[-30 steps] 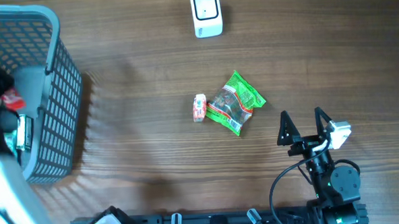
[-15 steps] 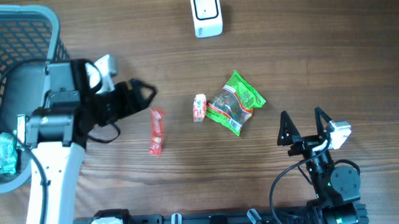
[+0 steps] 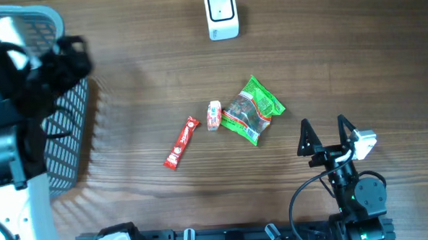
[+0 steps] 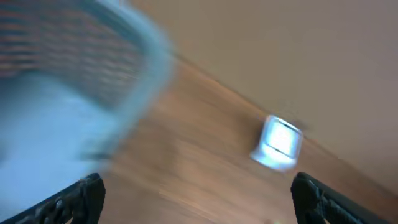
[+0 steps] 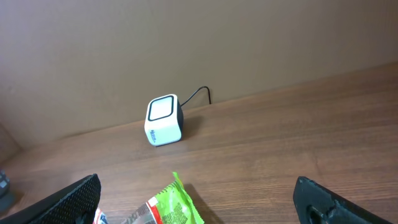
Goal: Scan the item barcode
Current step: 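Reach into the basket and grasp the green-white toothpaste box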
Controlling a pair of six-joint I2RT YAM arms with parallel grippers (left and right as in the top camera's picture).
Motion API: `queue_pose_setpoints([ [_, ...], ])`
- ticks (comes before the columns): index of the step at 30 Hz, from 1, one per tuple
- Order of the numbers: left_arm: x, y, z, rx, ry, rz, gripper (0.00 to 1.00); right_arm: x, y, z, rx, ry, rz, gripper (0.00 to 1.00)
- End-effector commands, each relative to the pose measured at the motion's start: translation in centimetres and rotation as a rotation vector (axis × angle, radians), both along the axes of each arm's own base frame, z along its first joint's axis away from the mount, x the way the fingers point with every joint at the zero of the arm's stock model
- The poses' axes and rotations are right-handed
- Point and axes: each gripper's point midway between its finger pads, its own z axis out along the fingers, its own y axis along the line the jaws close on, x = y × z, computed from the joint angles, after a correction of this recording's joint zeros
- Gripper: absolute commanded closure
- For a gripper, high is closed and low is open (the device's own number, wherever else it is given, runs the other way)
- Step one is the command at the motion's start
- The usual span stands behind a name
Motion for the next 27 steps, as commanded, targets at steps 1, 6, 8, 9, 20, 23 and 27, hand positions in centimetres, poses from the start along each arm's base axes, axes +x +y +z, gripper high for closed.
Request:
queue_pose_setpoints([
  [1, -2.0, 9.1, -2.5, 0.136, 0.143, 0.363, 0.05, 0.0, -0.2, 0.2, 0.002, -0.007, -0.011, 0.00],
  [6, -2.7, 15.6, -9.8, 0.119, 0.420, 0.501, 0.00, 0.0, -0.2, 0.2, 0.002, -0.007, -0.011, 0.00],
  [8, -2.8, 17.4, -13.1, 0.100, 0.532, 0.507, 0.00, 0.0, -0.2, 0.2, 0.002, -0.007, -0.011, 0.00],
  [9, -2.9, 18.1, -14.5, 0.096, 0.578, 0.502, 0.00, 0.0, -0.2, 0.2, 0.002, -0.007, -0.011, 0.00],
  [20, -5.5, 21.2, -28.4, -0.107, 0.977, 0.461, 0.00, 0.0, -0.2, 0.2, 0.002, -0.007, -0.011, 0.00],
  [23, -5.7, 21.2, -29.8, -0.122, 1.012, 0.456, 0.00, 0.0, -0.2, 0.2, 0.002, -0.007, -0.011, 0.00],
  [27, -6.3, 21.7, -31.1, -0.146, 1.041, 0.471, 0.00, 0.0, -0.2, 0.2, 0.002, -0.008, -0.011, 0.00],
])
